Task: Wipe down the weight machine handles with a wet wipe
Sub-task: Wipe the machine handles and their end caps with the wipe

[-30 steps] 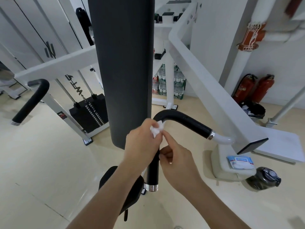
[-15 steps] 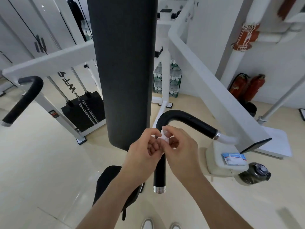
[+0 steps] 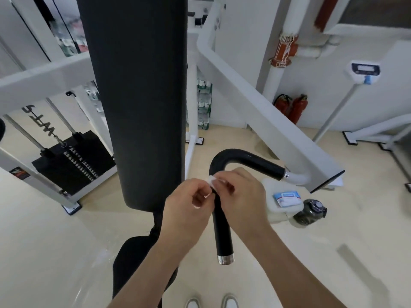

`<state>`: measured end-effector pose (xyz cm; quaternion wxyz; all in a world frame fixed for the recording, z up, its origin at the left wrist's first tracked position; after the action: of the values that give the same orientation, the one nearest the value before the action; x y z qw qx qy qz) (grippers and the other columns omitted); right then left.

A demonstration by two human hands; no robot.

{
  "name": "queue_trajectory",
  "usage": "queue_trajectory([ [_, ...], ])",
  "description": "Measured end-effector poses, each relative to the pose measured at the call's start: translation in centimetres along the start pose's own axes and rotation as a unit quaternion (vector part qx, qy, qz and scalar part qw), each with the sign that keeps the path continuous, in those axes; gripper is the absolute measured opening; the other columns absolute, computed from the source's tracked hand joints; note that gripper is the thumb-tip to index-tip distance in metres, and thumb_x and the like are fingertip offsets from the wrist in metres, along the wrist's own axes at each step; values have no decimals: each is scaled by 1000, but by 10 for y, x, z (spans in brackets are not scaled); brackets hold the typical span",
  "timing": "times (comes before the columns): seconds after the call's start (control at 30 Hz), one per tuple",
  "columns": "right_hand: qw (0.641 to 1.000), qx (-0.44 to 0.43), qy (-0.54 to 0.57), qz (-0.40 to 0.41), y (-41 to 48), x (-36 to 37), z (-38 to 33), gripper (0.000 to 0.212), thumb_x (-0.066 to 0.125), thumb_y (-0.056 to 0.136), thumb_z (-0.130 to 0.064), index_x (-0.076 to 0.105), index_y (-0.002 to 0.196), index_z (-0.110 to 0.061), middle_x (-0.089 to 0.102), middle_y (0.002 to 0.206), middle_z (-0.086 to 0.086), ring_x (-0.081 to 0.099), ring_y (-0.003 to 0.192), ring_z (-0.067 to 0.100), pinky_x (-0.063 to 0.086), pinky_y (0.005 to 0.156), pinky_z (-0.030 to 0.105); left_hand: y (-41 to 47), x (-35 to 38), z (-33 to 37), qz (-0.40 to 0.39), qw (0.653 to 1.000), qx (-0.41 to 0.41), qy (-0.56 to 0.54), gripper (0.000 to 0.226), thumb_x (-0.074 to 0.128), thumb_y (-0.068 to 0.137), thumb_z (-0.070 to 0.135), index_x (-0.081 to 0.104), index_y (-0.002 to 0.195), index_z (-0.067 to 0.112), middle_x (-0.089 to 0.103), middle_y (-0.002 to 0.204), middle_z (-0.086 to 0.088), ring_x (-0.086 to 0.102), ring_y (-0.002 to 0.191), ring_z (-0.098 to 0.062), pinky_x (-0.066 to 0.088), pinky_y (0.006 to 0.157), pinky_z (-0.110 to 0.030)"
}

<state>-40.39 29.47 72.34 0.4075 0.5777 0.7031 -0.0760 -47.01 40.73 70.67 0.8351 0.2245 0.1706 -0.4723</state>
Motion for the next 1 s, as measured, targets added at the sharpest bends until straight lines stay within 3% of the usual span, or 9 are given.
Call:
queue_trajectory([
  [0.13, 999, 47, 21, 3, 3, 0, 6, 8, 69, 83, -16, 72, 87, -22, 55, 75, -14, 54, 69, 1, 37, 65, 4, -9, 16, 1, -82, 995, 31, 39, 20, 77, 73, 23, 64, 86, 33, 57, 84, 17, 59, 73, -4, 53, 65, -21],
  [0.23, 998, 66, 10, -16, -18, 1, 5, 9, 69, 83, -14, 73, 85, -22, 52, 73, -15, 54, 68, -1, 36, 67, 1, -7, 14, -3, -80, 996, 21, 45, 24, 78, 73, 25, 57, 75, 36, 57, 79, 16, 58, 70, -3, 53, 65, -23],
  [0.43, 998, 44, -5, 45, 27, 0, -1, 4, 68, 84, -13, 72, 85, -14, 55, 79, -5, 50, 66, 4, 33, 68, 1, -3, 15, -6, -97, 994, -15, 49, 21, 77, 73, 32, 58, 81, 37, 57, 81, 17, 57, 72, 0, 53, 70, -23],
  [0.57, 999, 5, -28, -19, -9, 8, -11, 8, 66, 85, -15, 74, 84, -16, 49, 81, -11, 48, 66, -5, 33, 71, -1, 1, 10, -6, -97, 994, -11, 54, 8, 74, 77, 26, 66, 77, 28, 64, 75, 13, 60, 71, -4, 53, 71, -29],
  [0.77, 997, -15, -76, 10, 49, 1, -13, 13, 61, 88, -10, 72, 81, -10, 51, 85, -3, 51, 64, 13, 39, 65, 22, 2, 8, -7, -97, 993, -26, 61, 10, 74, 77, 36, 69, 81, 29, 63, 78, 15, 59, 74, 0, 51, 72, -22],
  [0.9, 993, -38, -85, -74, 12, 7, -23, 15, 59, 90, -15, 71, 97, -20, 48, 84, -9, 48, 62, 9, 34, 56, 12, 3, 8, -5, -111, 991, -15, 66, 6, 70, 80, 33, 69, 82, 27, 65, 79, 12, 61, 74, -4, 52, 74, -27],
  [1.0, 992, -34, -92, -75, 29, 9, -22, 17, 60, 89, -12, 74, 95, -17, 54, 84, -4, 53, 65, 15, 44, 63, 26, 4, 9, -7, -100, 993, -10, 58, 7, 73, 78, 31, 69, 81, 26, 65, 78, 12, 61, 73, -5, 52, 73, -26],
])
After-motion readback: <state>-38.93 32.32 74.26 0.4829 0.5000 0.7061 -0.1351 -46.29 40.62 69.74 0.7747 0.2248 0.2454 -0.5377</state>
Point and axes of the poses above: each hand's wrist, its own y-axis towards the middle knuckle, its own x-axis out of the palm, z = x × y, the point moved 7 cm from there along y, towards the middle knuckle
